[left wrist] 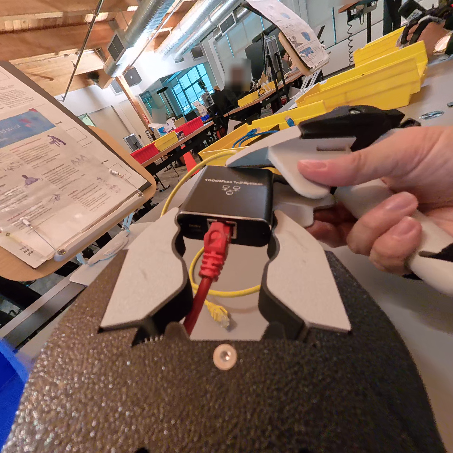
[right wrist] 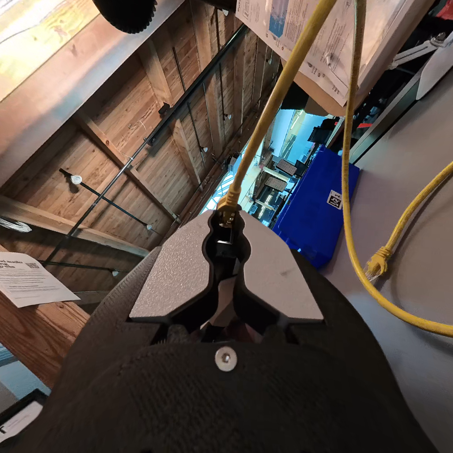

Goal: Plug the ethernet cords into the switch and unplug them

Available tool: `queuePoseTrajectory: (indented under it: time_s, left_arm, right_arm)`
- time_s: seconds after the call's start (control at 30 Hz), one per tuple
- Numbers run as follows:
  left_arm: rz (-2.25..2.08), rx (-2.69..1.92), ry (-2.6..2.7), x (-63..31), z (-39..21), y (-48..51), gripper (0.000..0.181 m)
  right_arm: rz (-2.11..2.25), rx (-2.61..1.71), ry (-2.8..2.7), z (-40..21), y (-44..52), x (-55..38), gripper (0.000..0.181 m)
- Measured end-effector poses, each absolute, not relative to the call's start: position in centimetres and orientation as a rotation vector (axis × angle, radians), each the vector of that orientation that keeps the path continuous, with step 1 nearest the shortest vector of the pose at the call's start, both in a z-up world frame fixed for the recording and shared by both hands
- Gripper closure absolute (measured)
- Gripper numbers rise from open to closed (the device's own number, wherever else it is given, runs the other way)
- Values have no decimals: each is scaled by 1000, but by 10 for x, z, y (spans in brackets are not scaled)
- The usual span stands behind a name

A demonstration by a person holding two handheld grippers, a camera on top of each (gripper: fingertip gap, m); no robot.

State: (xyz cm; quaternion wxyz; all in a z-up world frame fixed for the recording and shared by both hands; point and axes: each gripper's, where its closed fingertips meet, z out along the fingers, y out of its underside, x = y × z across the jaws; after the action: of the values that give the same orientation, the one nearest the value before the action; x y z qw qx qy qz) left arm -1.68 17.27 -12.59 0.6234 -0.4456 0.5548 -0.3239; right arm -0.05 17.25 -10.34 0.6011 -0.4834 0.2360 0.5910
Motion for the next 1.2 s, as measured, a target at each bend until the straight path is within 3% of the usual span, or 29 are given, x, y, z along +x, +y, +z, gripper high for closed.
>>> queuePoseTrajectory:
  time_s: [1.2]
  left_arm:
    - [-809, -1158, 1126, -12, -145, 187, 117]
  right_arm:
    - [1244, -1275, 296, -115, 190, 0, 169]
